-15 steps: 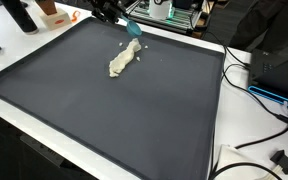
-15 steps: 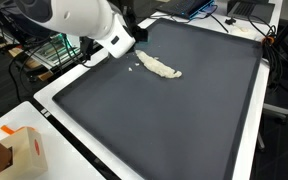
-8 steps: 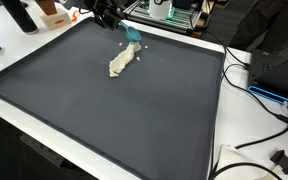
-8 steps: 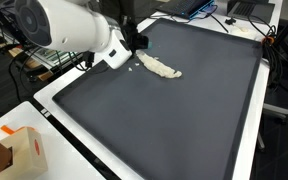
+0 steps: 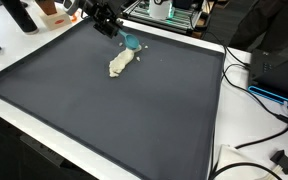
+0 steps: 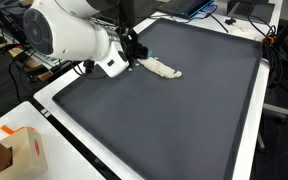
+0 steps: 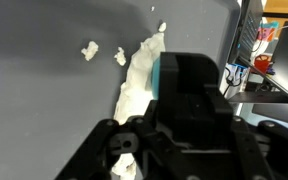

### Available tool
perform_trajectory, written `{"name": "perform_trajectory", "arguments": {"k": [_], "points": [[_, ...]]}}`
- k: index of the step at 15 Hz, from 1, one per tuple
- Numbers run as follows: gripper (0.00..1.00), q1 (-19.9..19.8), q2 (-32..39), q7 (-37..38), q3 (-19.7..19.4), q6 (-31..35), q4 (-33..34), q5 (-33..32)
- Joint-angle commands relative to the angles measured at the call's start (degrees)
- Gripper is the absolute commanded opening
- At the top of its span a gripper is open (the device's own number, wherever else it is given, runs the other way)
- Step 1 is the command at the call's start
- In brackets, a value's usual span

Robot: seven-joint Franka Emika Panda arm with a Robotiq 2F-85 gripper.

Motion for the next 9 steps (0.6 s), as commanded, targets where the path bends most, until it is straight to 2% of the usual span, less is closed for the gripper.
{"name": "perform_trajectory", "arguments": {"k": [1,9], "points": [[0.25,0.4,1.4,-0.2,0.4,8.0,-2.1,1.8],[0.25,0.3,2.8,2.8,0.0,12.0,-3.9,3.1]]}}
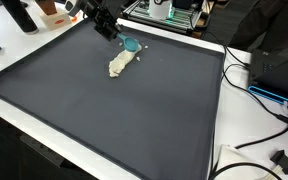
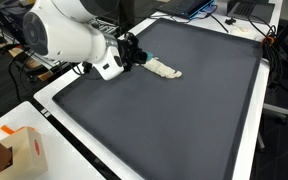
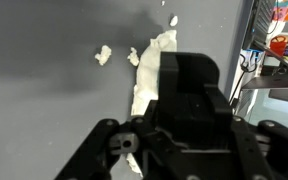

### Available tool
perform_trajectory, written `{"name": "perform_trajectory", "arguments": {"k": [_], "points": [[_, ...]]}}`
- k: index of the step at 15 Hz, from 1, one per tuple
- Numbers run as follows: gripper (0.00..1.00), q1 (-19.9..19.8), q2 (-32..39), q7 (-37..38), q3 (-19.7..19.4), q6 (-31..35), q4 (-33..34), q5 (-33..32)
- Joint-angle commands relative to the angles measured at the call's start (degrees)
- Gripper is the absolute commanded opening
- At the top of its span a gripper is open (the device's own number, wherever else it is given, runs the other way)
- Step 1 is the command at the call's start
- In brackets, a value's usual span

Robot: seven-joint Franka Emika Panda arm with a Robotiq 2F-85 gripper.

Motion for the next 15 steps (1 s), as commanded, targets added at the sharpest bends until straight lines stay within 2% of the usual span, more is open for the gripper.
{"name": "perform_trajectory", "arguments": {"k": [1,6,12,15], "points": [[0.25,0.3,3.0,0.6,-0.1,7.3,-1.6,0.9],[0.25,0.1,3.3,2.4,-0.1,6.1,-1.6,0.8],[0.25,1.9,2.4,1.0,0.2,9.6,-1.6,-4.2],[0.25,0.8,2.3,0.7,0.5,7.5,-1.4,-2.0]]}}
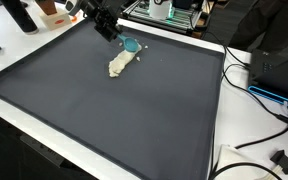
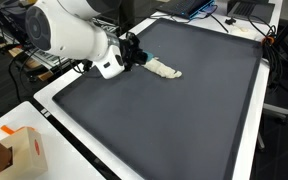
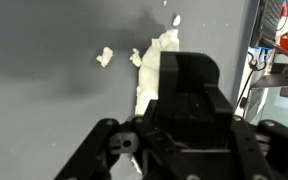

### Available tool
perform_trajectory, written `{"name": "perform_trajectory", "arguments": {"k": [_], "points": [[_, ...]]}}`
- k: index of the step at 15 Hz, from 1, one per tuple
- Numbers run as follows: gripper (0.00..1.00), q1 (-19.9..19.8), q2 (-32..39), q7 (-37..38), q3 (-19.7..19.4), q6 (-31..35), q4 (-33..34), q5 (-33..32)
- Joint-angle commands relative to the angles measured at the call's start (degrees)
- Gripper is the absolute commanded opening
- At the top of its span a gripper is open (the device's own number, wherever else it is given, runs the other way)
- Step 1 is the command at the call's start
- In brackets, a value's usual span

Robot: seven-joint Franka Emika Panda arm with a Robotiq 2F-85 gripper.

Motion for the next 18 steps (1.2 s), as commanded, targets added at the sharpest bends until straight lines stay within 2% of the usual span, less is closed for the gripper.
{"name": "perform_trajectory", "arguments": {"k": [1,4,7,14,18], "points": [[0.25,-0.3,3.3,-1.1,0.1,4.5,-0.8,-0.2],[0.25,-1.3,4.0,1.9,-0.3,1.8,-0.6,1.2],[0.25,-1.9,4.7,1.5,-0.3,-0.6,0.0,1.4],[0.25,-0.2,3.4,1.8,-0.5,4.7,-0.5,-1.4],[0.25,-1.4,3.0,0.5,-0.1,-0.2,-0.2,0.2]]}}
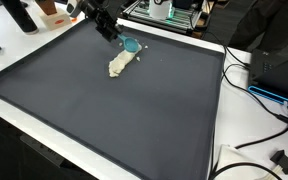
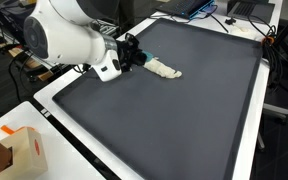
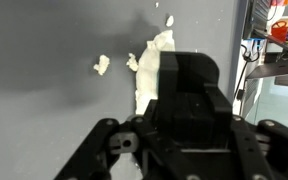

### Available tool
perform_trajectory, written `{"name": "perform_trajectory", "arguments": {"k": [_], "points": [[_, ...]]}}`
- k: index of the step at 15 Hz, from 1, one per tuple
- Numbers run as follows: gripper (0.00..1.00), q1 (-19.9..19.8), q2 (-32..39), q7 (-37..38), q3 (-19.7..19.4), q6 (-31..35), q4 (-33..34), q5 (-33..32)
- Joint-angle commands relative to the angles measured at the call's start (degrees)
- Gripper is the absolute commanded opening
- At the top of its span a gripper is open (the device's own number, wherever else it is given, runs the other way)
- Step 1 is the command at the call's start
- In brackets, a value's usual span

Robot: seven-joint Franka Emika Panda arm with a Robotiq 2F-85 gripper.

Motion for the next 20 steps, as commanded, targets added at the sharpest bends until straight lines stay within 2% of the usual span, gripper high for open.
{"name": "perform_trajectory", "arguments": {"k": [1,3,9,20], "points": [[0.25,-0.4,1.7,-1.8,0.0,0.7,-0.4,-1.0],[0.25,-0.9,1.4,-3.2,0.1,-1.5,-0.3,-0.6],[0.25,-0.8,0.4,-5.8,0.0,-2.5,-0.7,-0.7],[0.25,0.7,-5.2,-3.6,-0.3,1.7,-4.7,-0.1]]}}
